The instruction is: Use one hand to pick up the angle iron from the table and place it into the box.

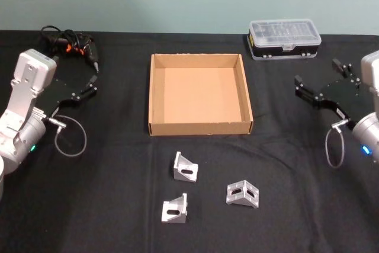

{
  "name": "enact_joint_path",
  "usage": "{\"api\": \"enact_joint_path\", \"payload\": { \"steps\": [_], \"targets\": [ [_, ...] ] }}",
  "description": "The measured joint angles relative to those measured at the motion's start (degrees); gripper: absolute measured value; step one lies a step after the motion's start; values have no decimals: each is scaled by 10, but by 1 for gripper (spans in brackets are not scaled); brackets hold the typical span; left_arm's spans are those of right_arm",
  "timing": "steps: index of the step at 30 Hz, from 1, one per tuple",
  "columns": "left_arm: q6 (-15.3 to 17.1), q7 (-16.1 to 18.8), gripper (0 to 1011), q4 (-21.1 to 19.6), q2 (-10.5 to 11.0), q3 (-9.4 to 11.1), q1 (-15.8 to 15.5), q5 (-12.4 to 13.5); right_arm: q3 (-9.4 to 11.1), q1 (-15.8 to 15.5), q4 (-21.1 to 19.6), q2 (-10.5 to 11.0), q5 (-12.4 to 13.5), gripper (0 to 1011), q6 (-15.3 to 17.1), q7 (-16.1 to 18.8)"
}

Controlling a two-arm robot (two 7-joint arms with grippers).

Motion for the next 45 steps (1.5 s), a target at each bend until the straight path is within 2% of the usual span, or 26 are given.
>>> {"api": "enact_joint_path", "payload": {
  "steps": [5,11,16,18,19,24,27,34,37,45],
  "targets": [
    [0,0,1000,0,0,0,0,0,18,-11,-34,14,21,1000,13,28],
    [0,0,1000,0,0,0,0,0,42,-27,-88,46,42,1000,33,70],
    [0,0,1000,0,0,0,0,0,61,-33,-134,88,64,1000,54,134],
    [0,0,1000,0,0,0,0,0,63,-33,-140,93,66,1000,58,143],
    [0,0,1000,0,0,0,0,0,66,-33,-148,103,71,1000,65,161],
    [0,0,1000,0,0,0,0,0,70,-28,-169,124,81,1000,84,205],
    [0,0,1000,0,0,0,0,0,66,-18,-182,138,85,1000,99,247],
    [0,0,1000,0,0,0,0,0,51,4,-188,147,94,1000,123,313],
    [0,0,1000,0,0,0,0,0,34,24,-188,156,102,1000,143,356],
    [0,0,1000,0,0,0,0,0,-8,63,-181,173,115,1000,178,421]
  ]
}}
